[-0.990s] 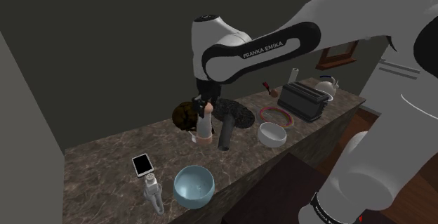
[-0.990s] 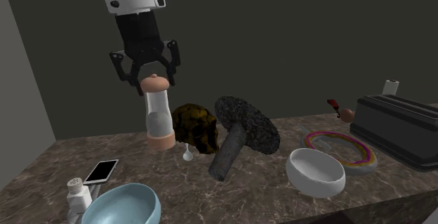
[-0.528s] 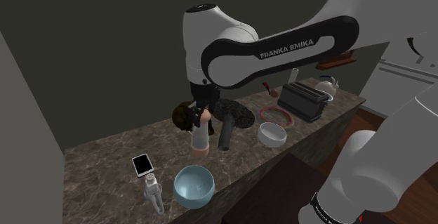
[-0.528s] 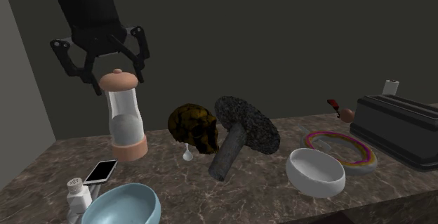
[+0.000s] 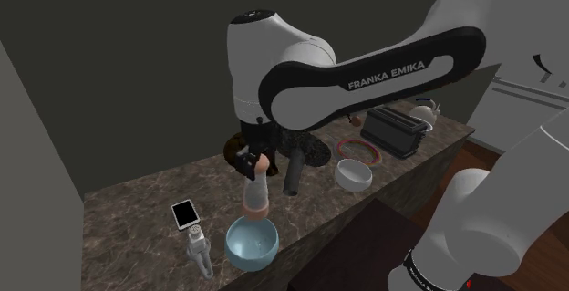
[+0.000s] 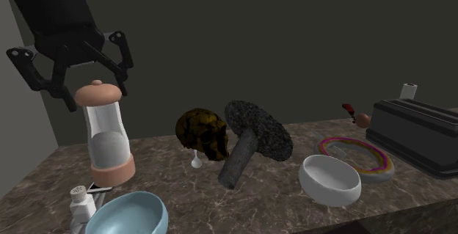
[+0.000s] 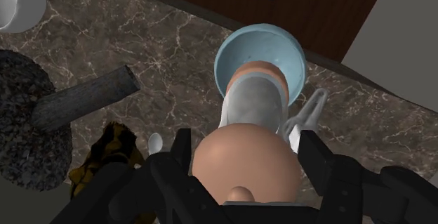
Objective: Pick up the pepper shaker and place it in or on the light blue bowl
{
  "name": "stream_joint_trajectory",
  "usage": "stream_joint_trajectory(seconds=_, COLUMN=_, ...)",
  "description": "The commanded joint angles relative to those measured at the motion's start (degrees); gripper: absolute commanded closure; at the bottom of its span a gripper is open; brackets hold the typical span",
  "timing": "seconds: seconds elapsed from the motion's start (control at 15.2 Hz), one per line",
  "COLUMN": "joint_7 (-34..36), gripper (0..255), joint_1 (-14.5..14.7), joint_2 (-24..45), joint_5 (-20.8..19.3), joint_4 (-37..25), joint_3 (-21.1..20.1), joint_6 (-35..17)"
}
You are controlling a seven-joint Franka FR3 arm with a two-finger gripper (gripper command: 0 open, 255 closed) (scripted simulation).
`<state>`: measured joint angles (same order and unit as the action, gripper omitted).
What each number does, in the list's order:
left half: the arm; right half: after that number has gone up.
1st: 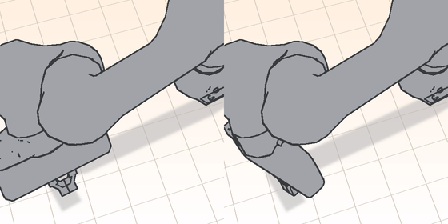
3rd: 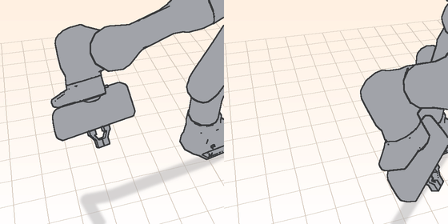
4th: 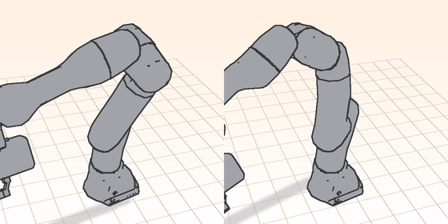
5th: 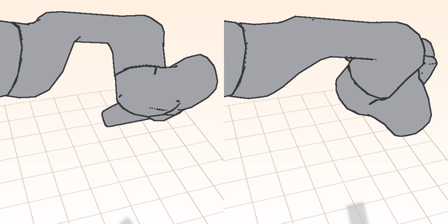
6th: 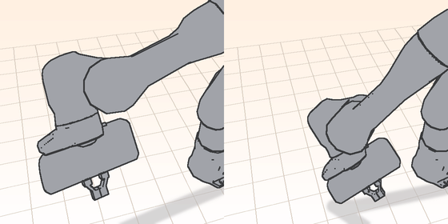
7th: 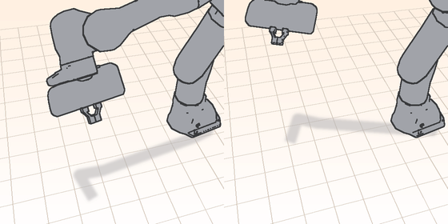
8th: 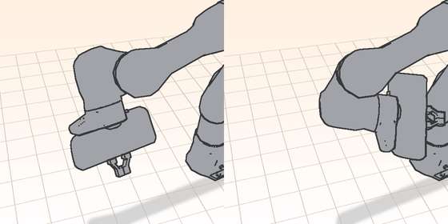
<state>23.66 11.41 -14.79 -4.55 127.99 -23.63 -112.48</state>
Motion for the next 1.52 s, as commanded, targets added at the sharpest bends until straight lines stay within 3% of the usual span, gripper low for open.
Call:
stream_joint_trajectory(seconds=0.0, joint_7=0.50, gripper=255, joint_1=0.05, joint_2=0.40, joint_5=-0.15, joint_4=1.15, joint_3=-0.23, joint_6=-1.50)
stream_joint_trajectory(seconds=1.45, joint_7=6.21, gripper=255, joint_1=-0.79, joint_2=8.59, joint_5=-5.05, joint_4=10.01, joint_3=-1.86, joint_6=-17.41)
